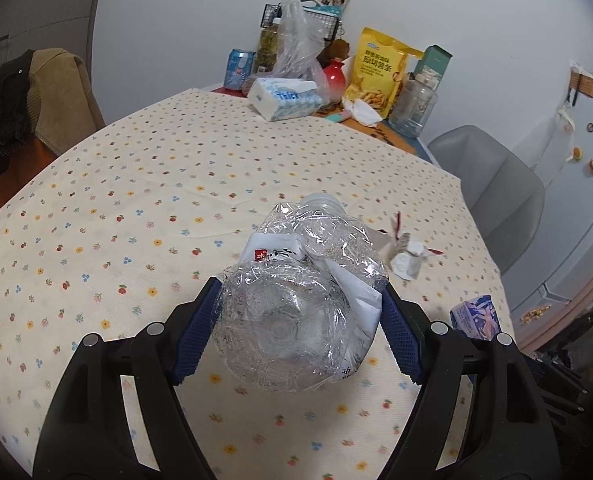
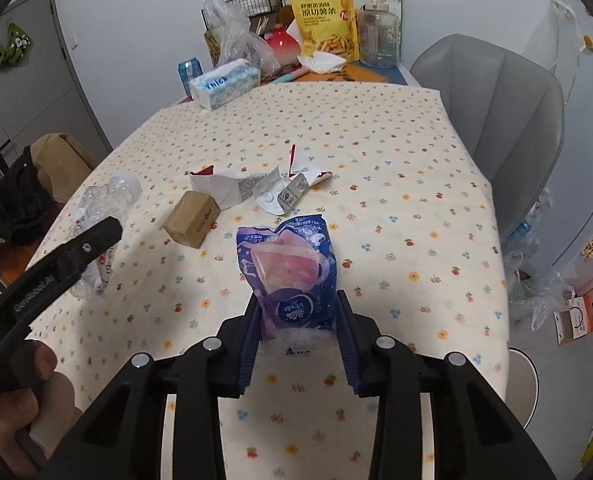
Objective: Collect trash
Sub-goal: 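Carry the plastic bottle and tissue packet in both grippers over the bin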
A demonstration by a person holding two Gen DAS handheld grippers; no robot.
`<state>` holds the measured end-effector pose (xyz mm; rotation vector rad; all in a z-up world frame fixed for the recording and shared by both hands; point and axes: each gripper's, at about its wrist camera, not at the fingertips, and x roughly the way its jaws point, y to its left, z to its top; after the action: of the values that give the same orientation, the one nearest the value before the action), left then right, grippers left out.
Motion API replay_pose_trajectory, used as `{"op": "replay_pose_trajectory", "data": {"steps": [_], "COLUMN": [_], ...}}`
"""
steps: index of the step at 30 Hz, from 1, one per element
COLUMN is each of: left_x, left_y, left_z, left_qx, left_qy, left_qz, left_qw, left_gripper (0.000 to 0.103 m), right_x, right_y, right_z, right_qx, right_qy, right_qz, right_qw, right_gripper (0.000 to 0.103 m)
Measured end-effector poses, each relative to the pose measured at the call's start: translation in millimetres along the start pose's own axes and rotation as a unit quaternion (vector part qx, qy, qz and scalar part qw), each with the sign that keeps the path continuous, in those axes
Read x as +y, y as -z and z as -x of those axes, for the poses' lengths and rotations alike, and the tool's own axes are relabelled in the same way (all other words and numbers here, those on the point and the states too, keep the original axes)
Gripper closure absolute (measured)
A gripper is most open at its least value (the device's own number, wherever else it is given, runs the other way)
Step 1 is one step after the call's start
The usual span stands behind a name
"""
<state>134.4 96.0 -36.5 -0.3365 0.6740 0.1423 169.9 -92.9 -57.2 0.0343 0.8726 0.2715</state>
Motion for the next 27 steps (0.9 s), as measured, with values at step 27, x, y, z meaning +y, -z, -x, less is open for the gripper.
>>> {"op": "replay_pose_trajectory", "data": {"steps": [27], "left_x": [-118.8], "left_y": [13.7], "left_z": [36.7], "left_qx": [-0.019], "left_qy": [0.06], "left_qz": [-0.087], "left_qw": [0.9942], "left_gripper": [0.027], "right_x": [-81.2], "right_y": [23.2], "right_z": [83.9], "right_qx": [-0.067], "right_qy": [0.023], "right_qz": [-0.076], "right_qw": [0.995], "right_gripper": [0.069]}}
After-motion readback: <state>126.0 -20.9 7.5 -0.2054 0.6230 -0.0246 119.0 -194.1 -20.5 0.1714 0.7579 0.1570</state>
